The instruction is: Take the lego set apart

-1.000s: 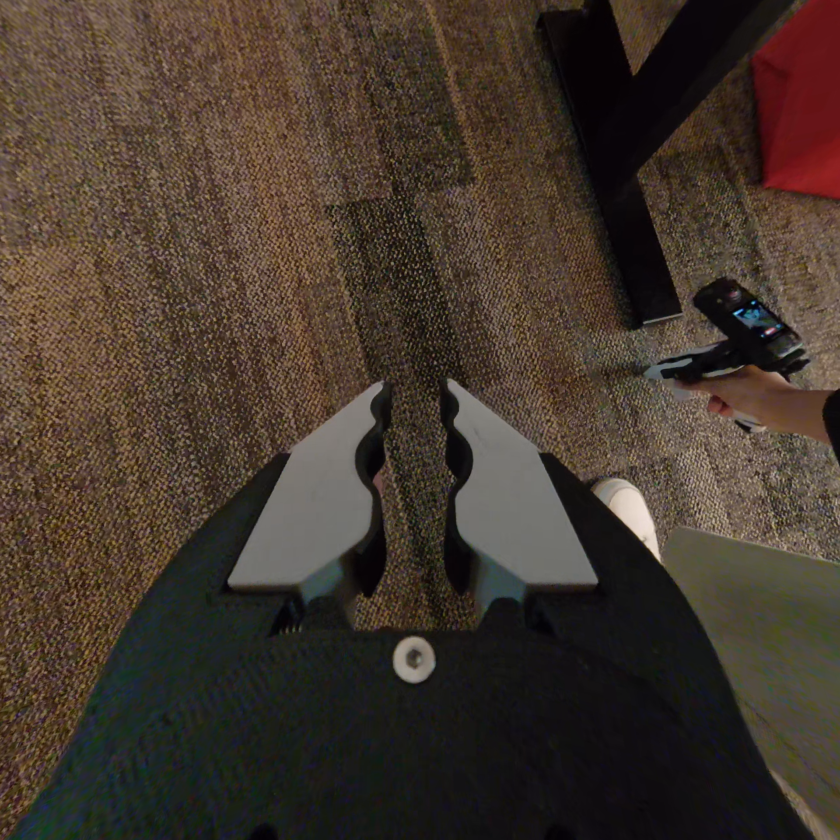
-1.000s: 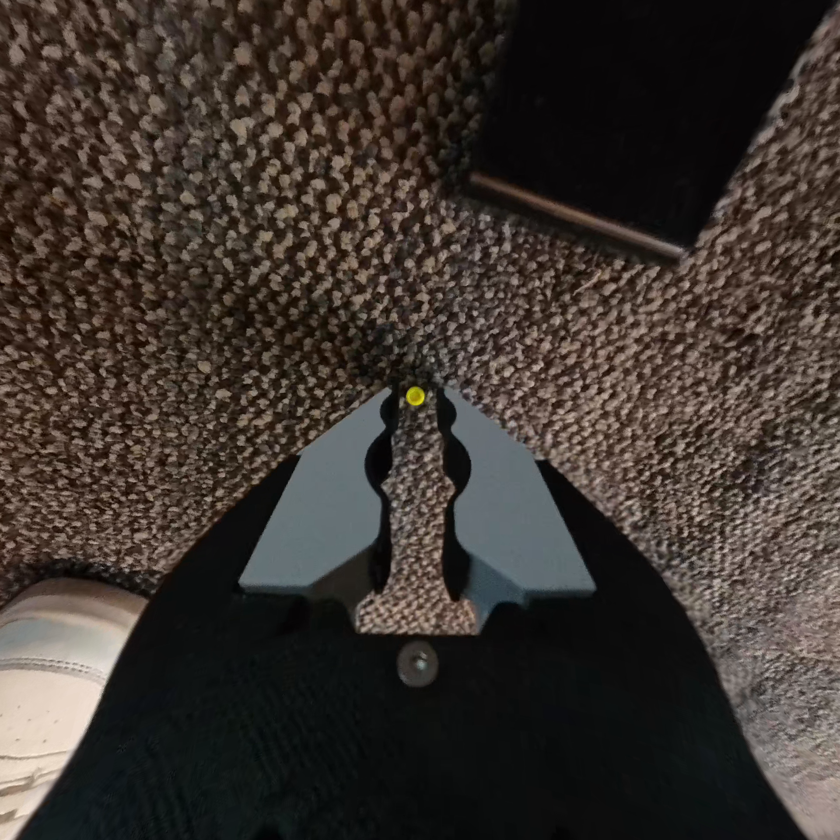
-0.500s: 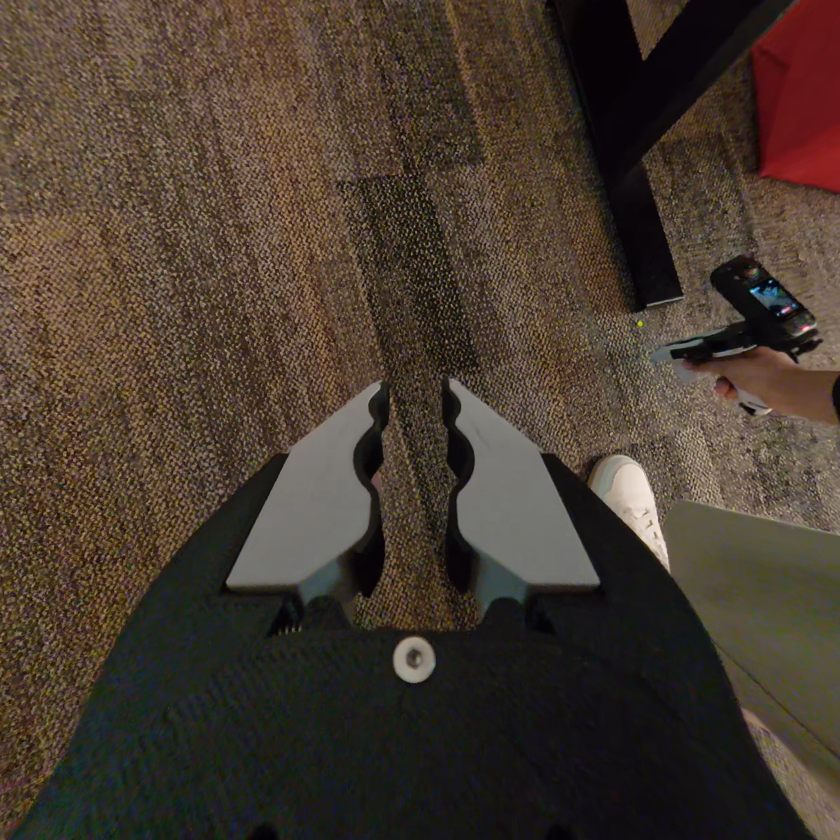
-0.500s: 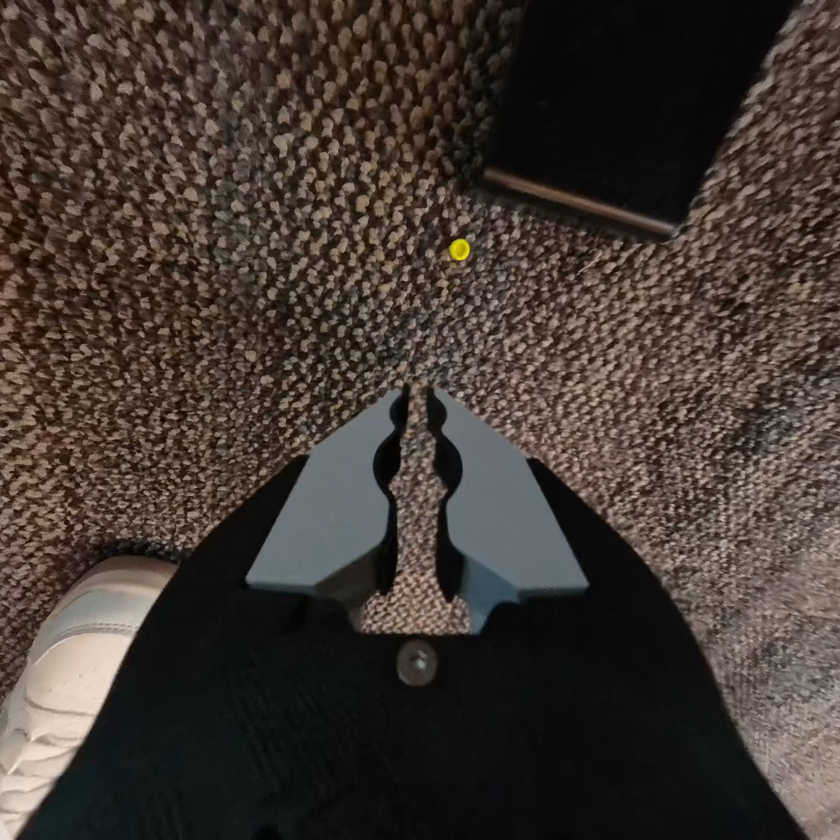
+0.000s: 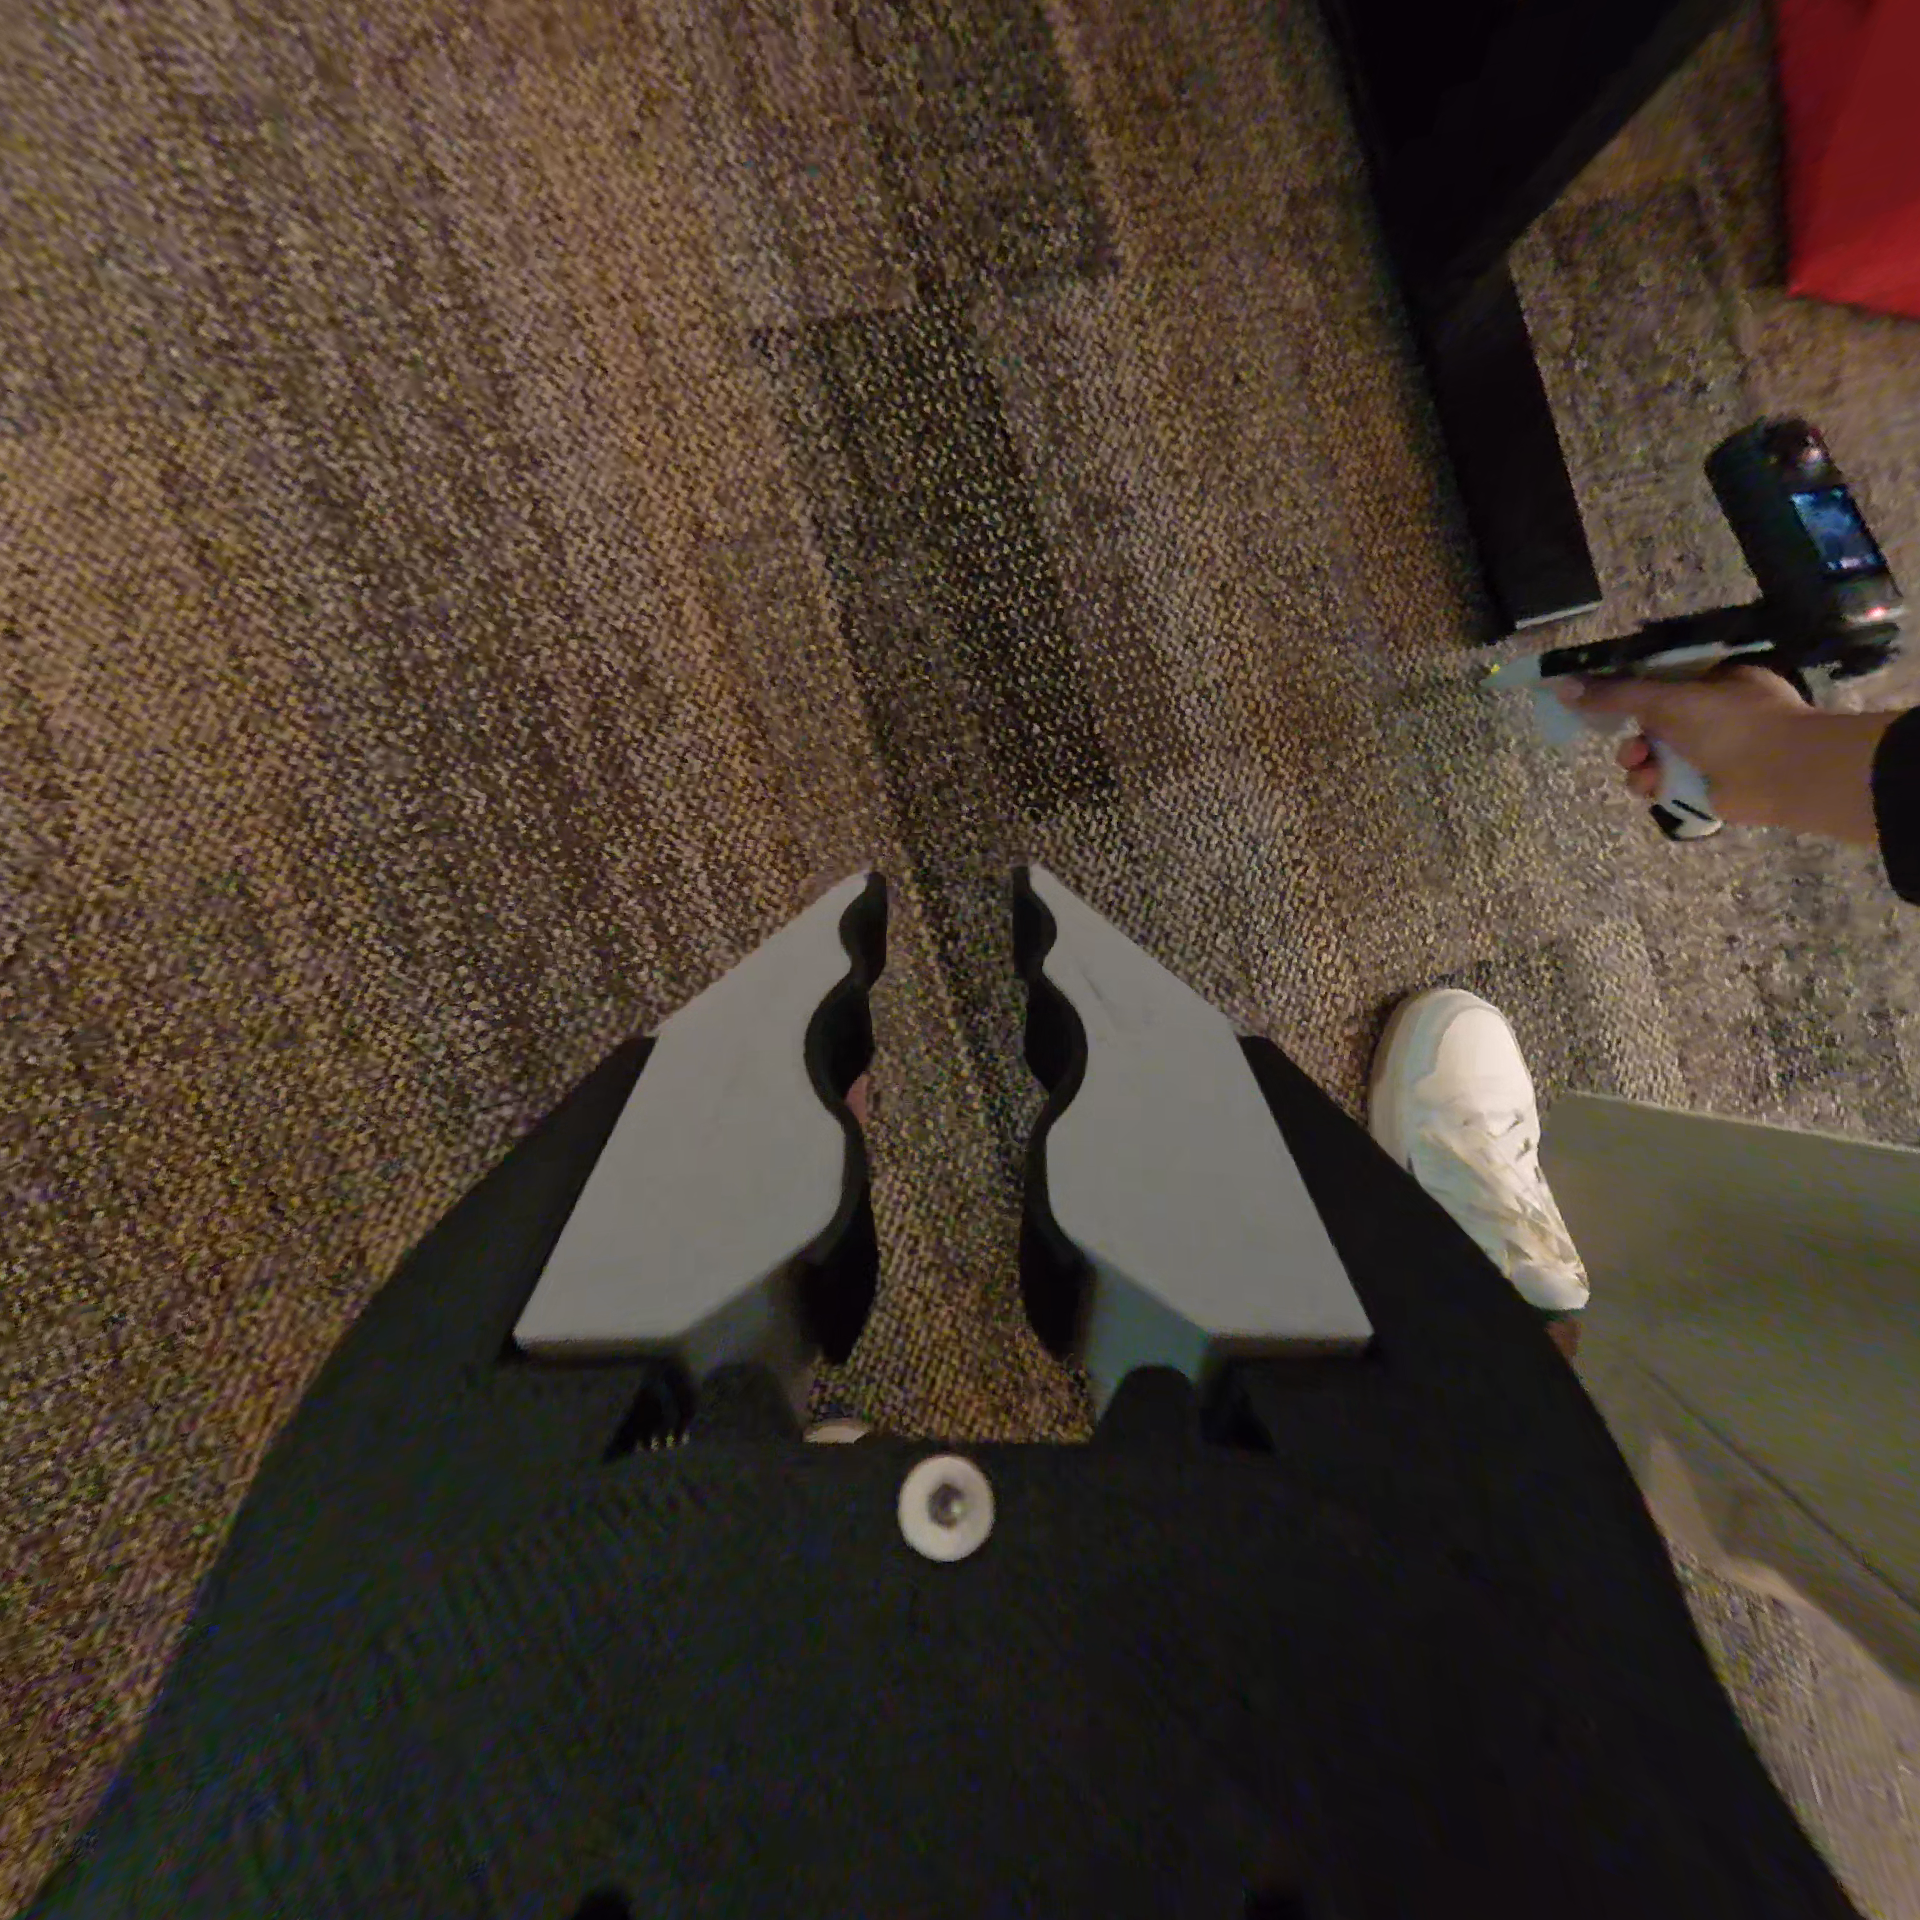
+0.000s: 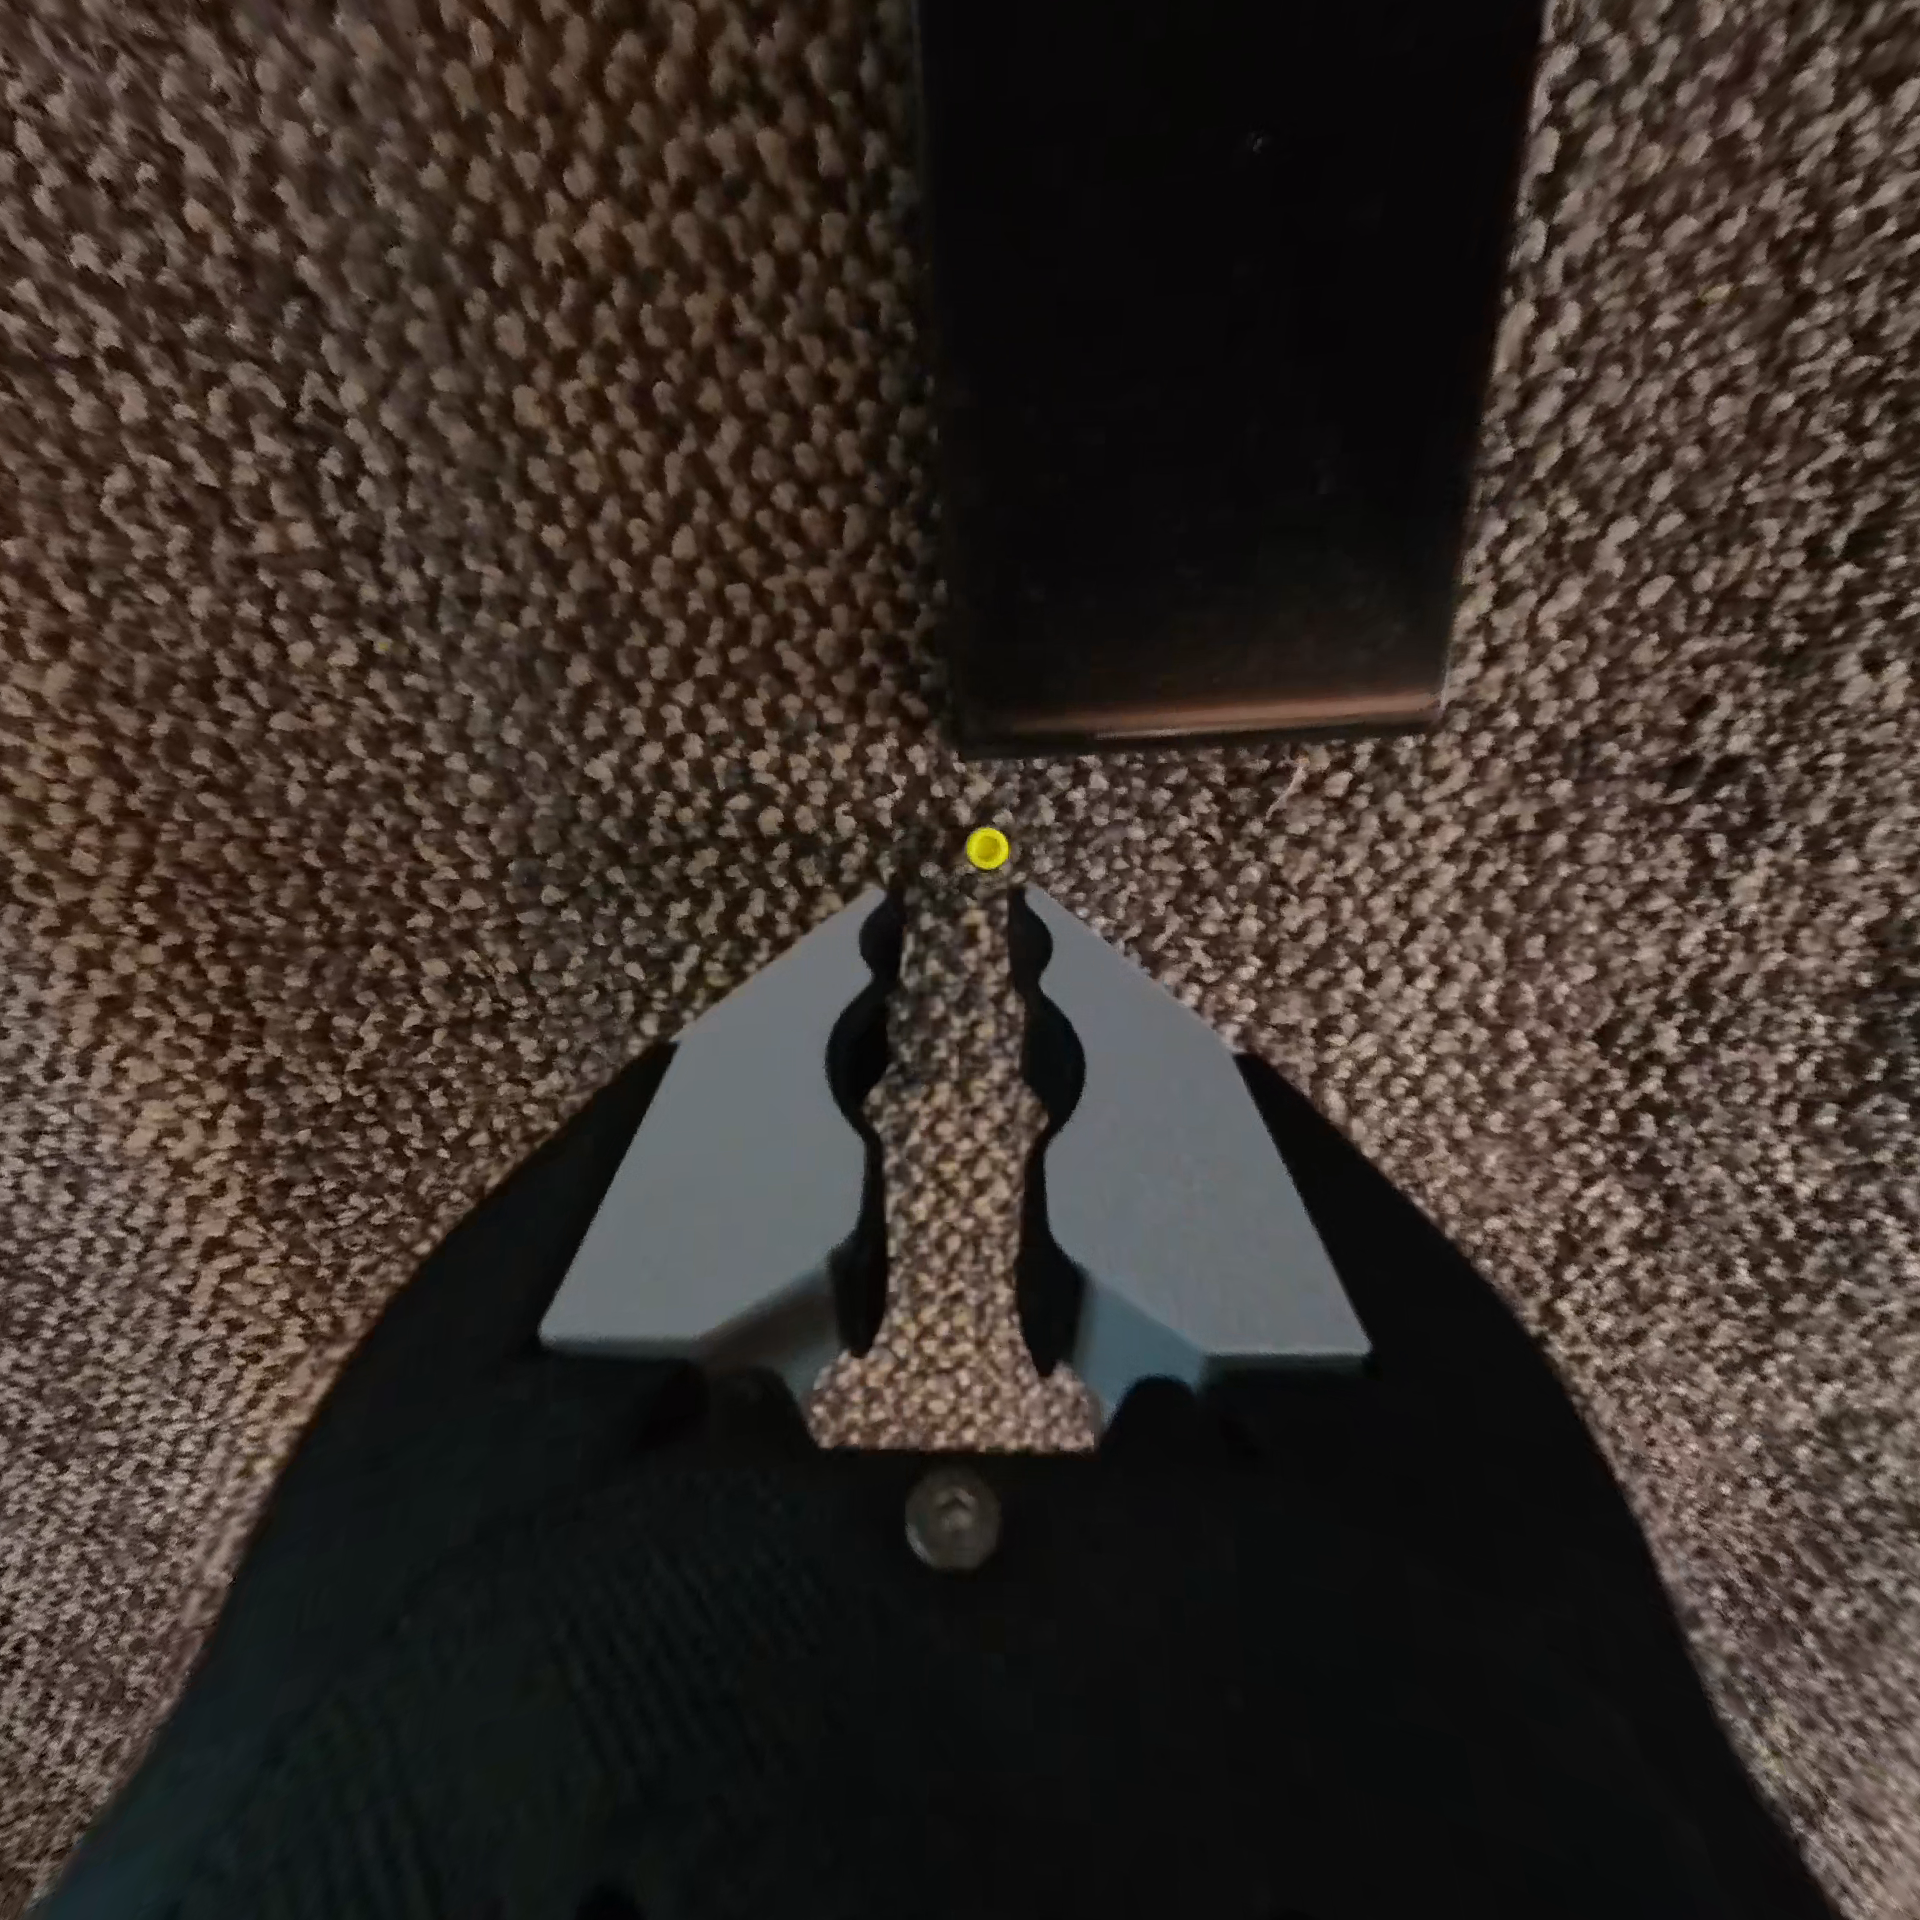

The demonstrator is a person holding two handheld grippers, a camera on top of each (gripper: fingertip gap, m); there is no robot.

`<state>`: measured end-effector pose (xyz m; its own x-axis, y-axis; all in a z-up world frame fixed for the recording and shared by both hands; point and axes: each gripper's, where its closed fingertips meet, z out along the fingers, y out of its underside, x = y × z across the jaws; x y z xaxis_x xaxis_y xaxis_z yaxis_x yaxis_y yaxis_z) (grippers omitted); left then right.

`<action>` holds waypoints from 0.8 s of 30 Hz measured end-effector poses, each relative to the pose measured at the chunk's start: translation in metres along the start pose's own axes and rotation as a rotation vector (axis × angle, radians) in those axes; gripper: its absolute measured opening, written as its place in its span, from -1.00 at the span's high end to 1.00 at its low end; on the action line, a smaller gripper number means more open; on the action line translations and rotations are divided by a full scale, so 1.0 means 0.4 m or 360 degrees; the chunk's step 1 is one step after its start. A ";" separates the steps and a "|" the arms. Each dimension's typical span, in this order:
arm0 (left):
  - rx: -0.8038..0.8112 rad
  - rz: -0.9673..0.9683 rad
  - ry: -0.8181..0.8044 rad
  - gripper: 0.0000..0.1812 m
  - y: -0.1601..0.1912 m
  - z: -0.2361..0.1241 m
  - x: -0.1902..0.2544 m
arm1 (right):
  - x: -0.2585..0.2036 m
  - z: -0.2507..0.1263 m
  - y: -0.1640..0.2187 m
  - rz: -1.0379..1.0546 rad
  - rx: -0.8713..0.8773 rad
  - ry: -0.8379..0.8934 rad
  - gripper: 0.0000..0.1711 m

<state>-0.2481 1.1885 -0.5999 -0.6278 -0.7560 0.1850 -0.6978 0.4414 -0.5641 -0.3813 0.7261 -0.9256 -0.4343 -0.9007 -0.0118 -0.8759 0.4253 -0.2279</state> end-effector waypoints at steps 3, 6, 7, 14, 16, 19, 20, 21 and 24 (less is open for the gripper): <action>-0.0020 0.0008 0.0036 0.76 0.004 0.014 0.026 | 0.006 0.009 -0.001 -0.0032 -0.0018 0.0024 0.79; -0.0038 0.0010 0.0059 0.75 0.005 0.027 0.041 | 0.013 0.019 0.007 -0.0045 -0.0066 0.0029 0.78; -0.0049 0.0010 0.0064 0.75 0.007 0.032 0.043 | 0.013 0.019 0.002 -0.0051 -0.0056 0.0027 0.79; -0.0078 0.0026 0.0074 0.75 0.008 0.050 0.043 | 0.009 0.025 -0.011 -0.0065 -0.0064 -0.0029 0.87; -0.0080 0.0027 0.0078 0.75 0.008 0.055 0.045 | 0.007 0.025 -0.010 -0.0079 -0.0072 -0.0043 0.92; -0.0084 0.0023 0.0089 0.75 0.008 0.057 0.053 | 0.002 0.021 -0.007 -0.0080 -0.0077 -0.0077 0.92; -0.0084 0.0023 0.0094 0.75 0.008 0.057 0.056 | -0.001 0.018 -0.004 -0.0076 -0.0076 -0.0085 0.92; -0.0084 0.0023 0.0101 0.75 0.009 0.057 0.060 | -0.005 0.013 0.000 -0.0076 -0.0075 -0.0089 0.92; -0.0085 0.0029 0.0119 0.75 0.011 0.054 0.068 | -0.031 -0.015 -0.001 -0.0072 0.0003 -0.0100 0.92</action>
<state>-0.2608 1.1596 -0.6148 -0.6634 -0.7102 0.2356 -0.7020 0.4816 -0.5247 -0.3769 0.7375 -0.9196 -0.3804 -0.9227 -0.0626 -0.8939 0.3842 -0.2311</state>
